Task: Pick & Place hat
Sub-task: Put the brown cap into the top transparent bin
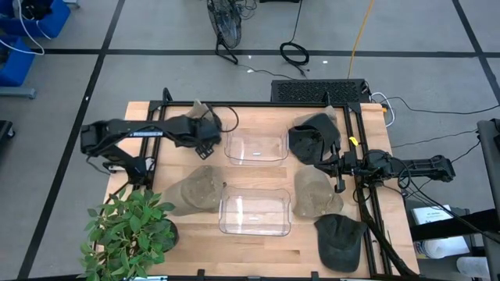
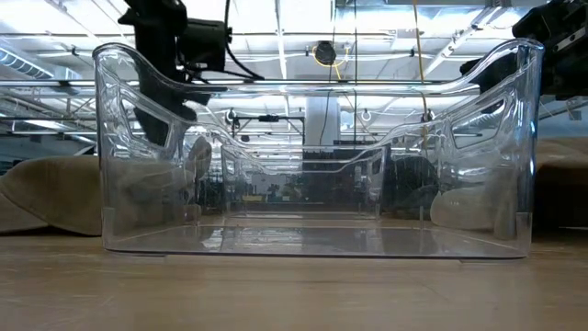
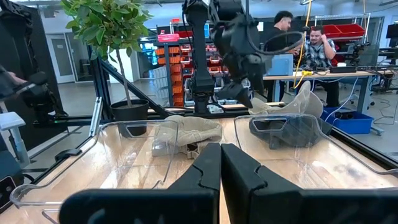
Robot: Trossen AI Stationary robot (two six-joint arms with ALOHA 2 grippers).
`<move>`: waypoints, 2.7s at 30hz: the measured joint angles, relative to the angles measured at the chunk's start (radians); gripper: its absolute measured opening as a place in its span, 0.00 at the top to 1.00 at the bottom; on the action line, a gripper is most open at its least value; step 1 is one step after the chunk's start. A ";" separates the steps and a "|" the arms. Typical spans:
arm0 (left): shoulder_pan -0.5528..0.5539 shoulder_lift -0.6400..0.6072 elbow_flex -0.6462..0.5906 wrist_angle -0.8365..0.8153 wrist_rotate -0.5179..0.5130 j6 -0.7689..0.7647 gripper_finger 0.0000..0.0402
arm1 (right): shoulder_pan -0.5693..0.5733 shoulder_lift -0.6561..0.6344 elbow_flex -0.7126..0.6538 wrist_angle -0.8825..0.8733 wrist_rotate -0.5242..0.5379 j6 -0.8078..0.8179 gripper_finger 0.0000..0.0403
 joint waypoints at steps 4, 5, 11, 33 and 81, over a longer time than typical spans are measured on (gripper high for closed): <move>0.008 0.033 0.000 -0.001 0.001 0.067 0.21 | 0.000 0.000 0.000 0.000 0.000 0.000 1.00; 0.012 0.040 0.000 -0.001 0.001 0.081 0.21 | 0.000 0.000 0.000 0.000 0.000 0.000 1.00; 0.045 0.092 0.000 -0.005 0.005 0.106 0.21 | 0.000 0.000 0.000 0.000 0.000 0.000 1.00; 0.094 0.164 -0.001 0.027 -0.016 0.131 0.94 | 0.000 0.000 0.000 0.000 0.000 0.000 1.00; -0.007 -0.074 0.598 0.017 -0.093 0.247 0.99 | 0.000 0.000 0.000 0.000 0.000 0.000 1.00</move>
